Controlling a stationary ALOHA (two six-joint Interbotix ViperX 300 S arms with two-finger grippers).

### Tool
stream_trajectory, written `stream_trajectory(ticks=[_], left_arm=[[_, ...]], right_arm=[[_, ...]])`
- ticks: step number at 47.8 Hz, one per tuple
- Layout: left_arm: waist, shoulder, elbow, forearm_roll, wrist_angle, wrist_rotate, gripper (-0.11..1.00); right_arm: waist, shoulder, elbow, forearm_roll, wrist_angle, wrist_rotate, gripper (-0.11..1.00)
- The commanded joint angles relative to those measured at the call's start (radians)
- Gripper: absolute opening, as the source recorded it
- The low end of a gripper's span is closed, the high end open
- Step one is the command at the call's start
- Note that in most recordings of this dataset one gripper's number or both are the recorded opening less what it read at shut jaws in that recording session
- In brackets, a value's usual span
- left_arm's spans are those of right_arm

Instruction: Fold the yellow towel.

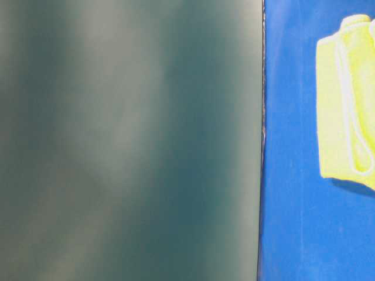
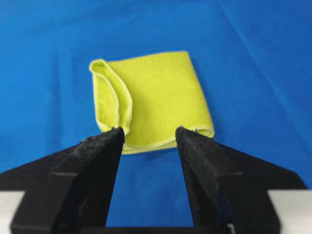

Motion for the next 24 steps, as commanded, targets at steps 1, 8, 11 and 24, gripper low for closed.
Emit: stream_trajectory(ticks=[1,8,11,24], left_arm=[[-0.003,0.006,-0.011,-0.002,-0.009,-0.005,0.60],[-0.003,0.006,-0.012,-0.002,-0.009,-0.006,0.60],[-0.003,0.006,-0.011,-0.002,-0.009,-0.006,0.60],[-0.003,0.006,-0.012,-0.002,-0.008,-0.006,0.60]], right_arm=[[-0.003,0.037,-0.006,0.005,-0.034,0.002,0.54],[-0.003,0.037,-0.011,0.005,-0.034,0.000,0.53],[-0.003,0.029,-0.012,0.003,-0.031,0.000,0.53],[-0.003,0.026,-0.014,0.002,-0.025,0.000,0.53]])
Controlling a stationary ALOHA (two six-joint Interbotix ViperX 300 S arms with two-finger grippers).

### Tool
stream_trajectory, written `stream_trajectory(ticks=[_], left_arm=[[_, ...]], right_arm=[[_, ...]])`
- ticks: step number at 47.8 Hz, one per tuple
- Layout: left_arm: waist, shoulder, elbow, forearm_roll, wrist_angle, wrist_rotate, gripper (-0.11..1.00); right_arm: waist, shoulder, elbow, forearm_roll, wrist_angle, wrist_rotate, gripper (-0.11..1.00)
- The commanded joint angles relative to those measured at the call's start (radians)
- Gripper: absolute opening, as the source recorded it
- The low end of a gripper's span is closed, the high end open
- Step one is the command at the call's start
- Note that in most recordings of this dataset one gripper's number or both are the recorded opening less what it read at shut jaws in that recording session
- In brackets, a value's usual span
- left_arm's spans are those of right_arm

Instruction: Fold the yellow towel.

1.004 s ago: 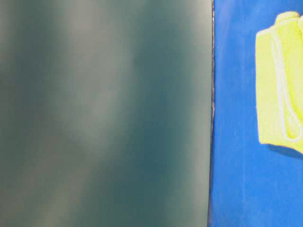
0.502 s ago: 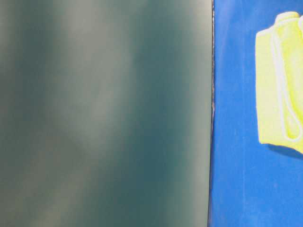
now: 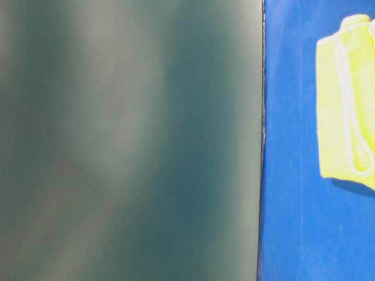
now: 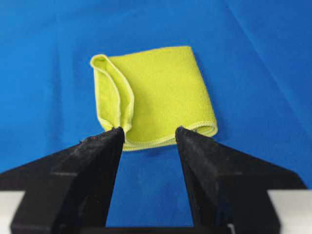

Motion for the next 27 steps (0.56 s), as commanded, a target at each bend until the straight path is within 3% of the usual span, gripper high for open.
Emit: stream_trajectory(ticks=[1,27], left_arm=[[-0.003,0.005,-0.012,-0.002,-0.006,0.002,0.60],[0.026,0.006,-0.012,-0.002,-0.003,0.002,0.60]], right_arm=[[-0.002,0.005,-0.020,-0.002,-0.005,0.000,0.53],[-0.002,0.003,-0.023,-0.003,-0.005,-0.002,0.53]])
